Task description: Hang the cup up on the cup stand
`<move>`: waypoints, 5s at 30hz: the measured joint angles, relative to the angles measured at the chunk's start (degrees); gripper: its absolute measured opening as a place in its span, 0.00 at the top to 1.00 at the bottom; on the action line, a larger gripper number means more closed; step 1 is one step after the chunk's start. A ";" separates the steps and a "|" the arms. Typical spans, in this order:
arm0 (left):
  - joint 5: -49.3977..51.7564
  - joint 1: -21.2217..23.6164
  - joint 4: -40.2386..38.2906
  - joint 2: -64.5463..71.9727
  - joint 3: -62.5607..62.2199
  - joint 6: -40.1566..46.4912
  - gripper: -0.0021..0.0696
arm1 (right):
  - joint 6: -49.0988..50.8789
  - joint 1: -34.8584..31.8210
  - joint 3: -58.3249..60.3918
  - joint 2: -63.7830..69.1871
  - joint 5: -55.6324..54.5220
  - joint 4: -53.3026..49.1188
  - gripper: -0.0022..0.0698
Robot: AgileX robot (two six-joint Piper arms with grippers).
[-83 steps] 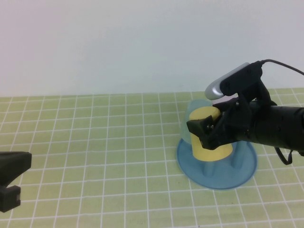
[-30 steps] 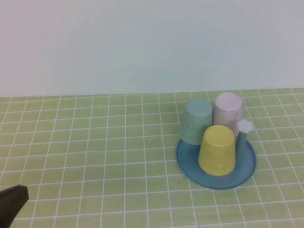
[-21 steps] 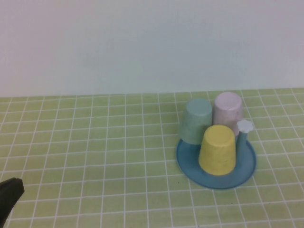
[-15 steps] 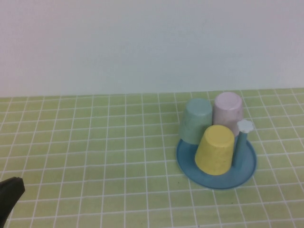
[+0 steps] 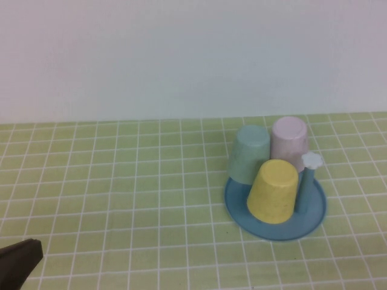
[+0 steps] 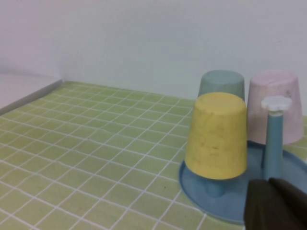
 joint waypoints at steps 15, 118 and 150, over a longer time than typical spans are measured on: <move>-22.96 0.00 1.47 -7.27 7.98 -3.57 0.97 | 0.00 0.00 0.00 0.00 0.61 0.00 0.97; -21.17 -6.63 36.60 -24.93 27.32 -28.05 0.97 | 96.74 -2.78 -0.20 -10.80 18.21 -101.07 0.97; -21.17 -6.74 36.60 -24.93 27.32 -28.05 0.97 | 87.40 -30.79 -0.35 -10.80 19.05 -96.58 0.97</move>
